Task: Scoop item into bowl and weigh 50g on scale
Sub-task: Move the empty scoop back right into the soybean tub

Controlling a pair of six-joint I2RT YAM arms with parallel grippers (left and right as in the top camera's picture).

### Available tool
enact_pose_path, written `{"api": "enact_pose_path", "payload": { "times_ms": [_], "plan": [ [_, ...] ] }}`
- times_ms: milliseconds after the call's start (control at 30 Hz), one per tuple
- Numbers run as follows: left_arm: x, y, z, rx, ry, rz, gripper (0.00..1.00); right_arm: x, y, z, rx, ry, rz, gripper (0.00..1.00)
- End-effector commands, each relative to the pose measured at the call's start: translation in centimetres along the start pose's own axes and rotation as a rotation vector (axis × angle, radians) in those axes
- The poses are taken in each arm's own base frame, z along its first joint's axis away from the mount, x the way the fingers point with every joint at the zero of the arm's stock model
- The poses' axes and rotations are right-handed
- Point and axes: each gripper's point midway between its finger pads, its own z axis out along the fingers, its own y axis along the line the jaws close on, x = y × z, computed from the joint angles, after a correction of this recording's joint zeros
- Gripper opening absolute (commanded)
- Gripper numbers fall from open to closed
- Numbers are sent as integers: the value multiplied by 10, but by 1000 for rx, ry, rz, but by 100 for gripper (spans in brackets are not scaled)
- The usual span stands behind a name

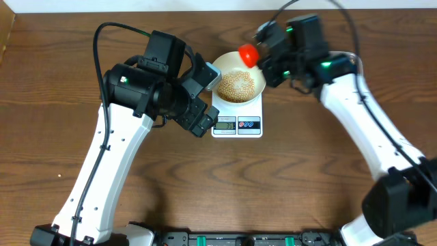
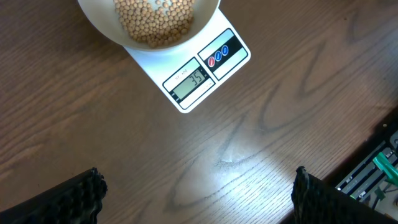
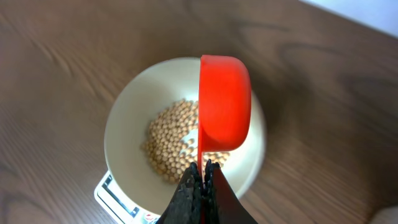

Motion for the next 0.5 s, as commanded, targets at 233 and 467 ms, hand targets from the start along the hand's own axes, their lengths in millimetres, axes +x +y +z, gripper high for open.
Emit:
{"api": "enact_pose_path", "payload": {
  "times_ms": [233, 467],
  "plan": [
    [-2, -1, -7, -14, -21, -2, 98, -17, -60, -109, 88, -156, 201, 1],
    [-2, -1, -7, -14, -21, -2, 98, 53, -121, -130, 299, 40, 392, 1]
  ]
}}
